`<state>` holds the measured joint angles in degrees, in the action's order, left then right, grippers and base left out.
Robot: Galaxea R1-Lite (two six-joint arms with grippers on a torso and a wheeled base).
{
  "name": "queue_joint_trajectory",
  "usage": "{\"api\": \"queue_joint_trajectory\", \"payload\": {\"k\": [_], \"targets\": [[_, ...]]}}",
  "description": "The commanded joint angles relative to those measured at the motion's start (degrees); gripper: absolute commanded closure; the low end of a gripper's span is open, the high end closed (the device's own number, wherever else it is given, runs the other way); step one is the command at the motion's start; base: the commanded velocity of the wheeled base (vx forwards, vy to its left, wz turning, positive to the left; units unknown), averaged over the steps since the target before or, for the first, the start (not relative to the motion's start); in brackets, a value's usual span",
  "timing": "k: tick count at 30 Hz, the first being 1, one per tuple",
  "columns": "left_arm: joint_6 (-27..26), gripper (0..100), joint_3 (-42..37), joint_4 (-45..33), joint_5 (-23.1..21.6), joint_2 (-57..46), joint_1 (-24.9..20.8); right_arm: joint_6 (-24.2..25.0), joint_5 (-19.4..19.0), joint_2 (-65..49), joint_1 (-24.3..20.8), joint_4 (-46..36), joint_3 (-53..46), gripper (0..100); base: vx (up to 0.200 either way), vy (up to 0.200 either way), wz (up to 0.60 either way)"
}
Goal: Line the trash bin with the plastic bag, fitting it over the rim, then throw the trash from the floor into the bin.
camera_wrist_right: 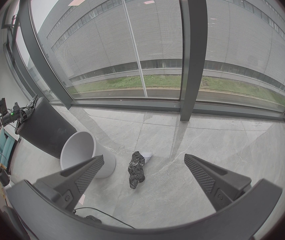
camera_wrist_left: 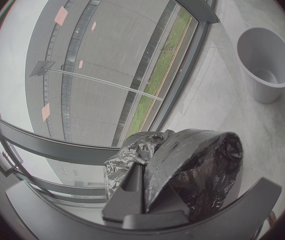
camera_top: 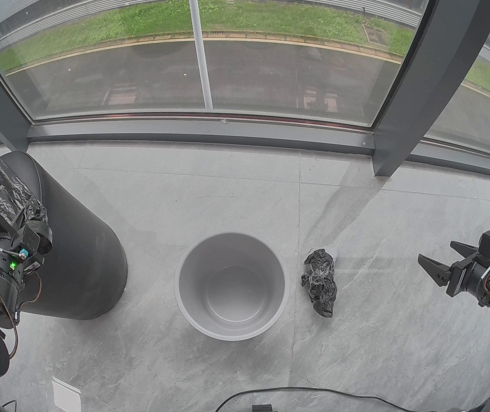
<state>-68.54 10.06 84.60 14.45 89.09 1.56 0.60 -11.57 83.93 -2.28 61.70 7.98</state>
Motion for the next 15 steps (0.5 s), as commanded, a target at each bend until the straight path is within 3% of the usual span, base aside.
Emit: {"api": "queue_joint_trajectory", "payload": {"k": [1,4,6,11,12,14,15], "targets": [[0.51,100,-0.13,0.04,-0.03,-0.85,-0.07,0.02,-0.03,0.79,-0.01,0.0,-0.07,0,0.0,0.0,0.0],[2.44,100,0.84,0.12,0.06,-0.85,-0.33,0.02,-0.03,0.79,-0.01,0.0,-0.16,0,0.0,0.0,0.0],[7.1,100,4.18,0.12,0.32,-0.85,-0.24,0.02,-0.03,0.71,-0.01,0.0,-0.16,0,0.0,0.0,0.0],[25.03,100,14.2,-0.76,2.43,-0.67,2.57,0.02,-0.03,0.79,-0.01,0.09,-0.34,0,0.0,0.0,0.0],[31.27,100,17.01,-0.93,2.69,-0.32,3.98,0.02,-0.03,0.79,-0.09,0.09,-0.34,0,0.0,0.0,0.0],[38.92,100,20.09,-0.93,2.78,0.03,5.65,0.02,-0.03,0.79,-0.09,0.0,-0.34,0,0.0,0.0,0.0],[48.32,100,22.73,-1.19,2.96,0.21,7.49,0.02,-0.03,0.79,-0.09,0.0,-0.34,0,0.0,0.0,0.0]]}}
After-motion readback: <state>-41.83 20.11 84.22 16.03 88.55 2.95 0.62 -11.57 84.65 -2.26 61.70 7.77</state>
